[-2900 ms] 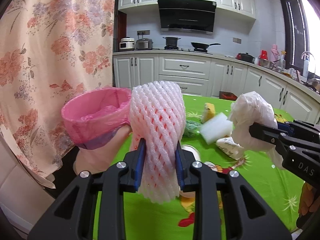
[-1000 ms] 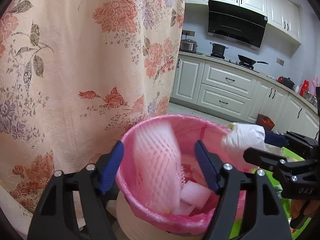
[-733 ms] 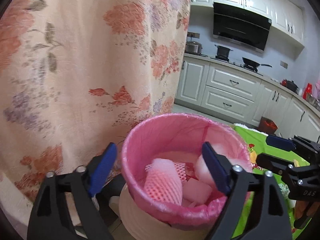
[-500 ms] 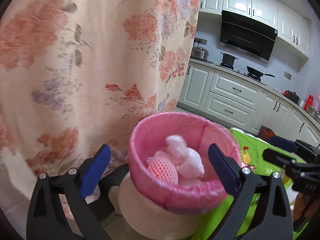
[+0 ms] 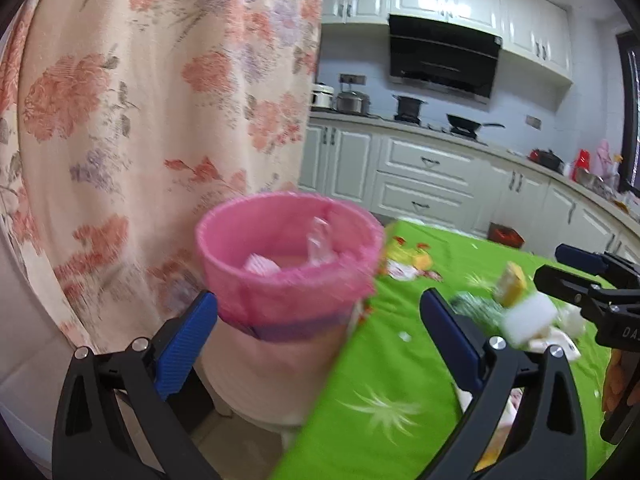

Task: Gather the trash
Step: 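Move both open tools back to the paper cups on the table, then grasp a white paper cup with the left tool while the right tool grasps another paper cup, then carry both paper cups in the tools over the pink bin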

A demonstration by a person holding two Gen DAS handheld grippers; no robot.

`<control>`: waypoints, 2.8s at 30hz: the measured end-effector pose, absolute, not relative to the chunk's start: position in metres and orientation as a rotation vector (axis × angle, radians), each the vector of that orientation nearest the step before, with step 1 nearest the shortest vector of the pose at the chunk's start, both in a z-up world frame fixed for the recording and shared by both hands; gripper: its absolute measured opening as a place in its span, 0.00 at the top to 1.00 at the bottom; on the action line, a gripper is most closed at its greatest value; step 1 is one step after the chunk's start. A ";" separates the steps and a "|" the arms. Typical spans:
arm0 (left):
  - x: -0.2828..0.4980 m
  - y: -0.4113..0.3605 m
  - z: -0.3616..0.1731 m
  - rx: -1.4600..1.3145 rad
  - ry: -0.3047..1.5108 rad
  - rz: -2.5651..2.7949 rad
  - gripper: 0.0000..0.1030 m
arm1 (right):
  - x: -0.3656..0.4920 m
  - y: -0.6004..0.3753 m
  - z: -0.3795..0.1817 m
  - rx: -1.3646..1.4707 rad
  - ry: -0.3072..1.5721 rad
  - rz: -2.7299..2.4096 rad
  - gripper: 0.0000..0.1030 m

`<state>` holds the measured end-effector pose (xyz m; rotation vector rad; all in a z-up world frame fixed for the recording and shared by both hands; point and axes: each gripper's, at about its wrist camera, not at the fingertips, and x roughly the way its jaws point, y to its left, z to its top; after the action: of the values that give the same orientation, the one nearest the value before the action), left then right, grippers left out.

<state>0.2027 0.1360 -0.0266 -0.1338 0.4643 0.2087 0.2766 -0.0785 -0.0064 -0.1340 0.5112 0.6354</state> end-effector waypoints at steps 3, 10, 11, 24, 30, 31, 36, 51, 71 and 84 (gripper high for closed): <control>0.200 0.113 -0.035 -0.113 0.482 0.168 0.05 | 0.264 -0.107 -0.017 -0.116 0.527 0.588 0.23; 0.202 0.054 -0.052 -0.079 0.503 0.083 0.05 | 0.247 -0.164 -0.037 -0.059 0.558 0.482 0.22; 0.202 0.049 -0.054 -0.083 0.505 0.077 0.05 | 0.246 -0.171 -0.040 -0.046 0.570 0.473 0.21; 0.216 -0.013 -0.088 0.029 0.639 -0.031 0.05 | 0.247 -0.214 -0.081 -0.002 0.660 0.359 0.21; 0.228 -0.014 -0.101 0.038 0.695 -0.008 0.05 | 0.262 -0.210 -0.095 -0.019 0.700 0.350 0.21; 0.229 -0.013 -0.102 0.035 0.702 -0.005 0.05 | 0.265 -0.209 -0.095 -0.019 0.705 0.349 0.21; 0.239 -0.006 -0.109 0.001 0.757 0.006 0.06 | 0.279 -0.197 -0.100 -0.037 0.733 0.351 0.21; 0.245 -0.014 -0.118 0.004 0.782 -0.090 0.58 | 0.296 -0.178 -0.117 -0.075 0.815 0.364 0.31; 0.225 -0.016 -0.097 -0.020 0.687 -0.120 0.70 | 0.261 -0.196 -0.107 -0.024 0.763 0.388 0.49; 0.209 -0.001 -0.081 -0.031 0.613 -0.078 0.70 | 0.240 -0.189 -0.081 -0.026 0.690 0.418 0.49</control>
<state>0.2091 -0.0009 -0.0814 -0.0311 0.6125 -0.0783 0.2402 -0.1885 -0.0810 -0.0263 0.6898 0.4181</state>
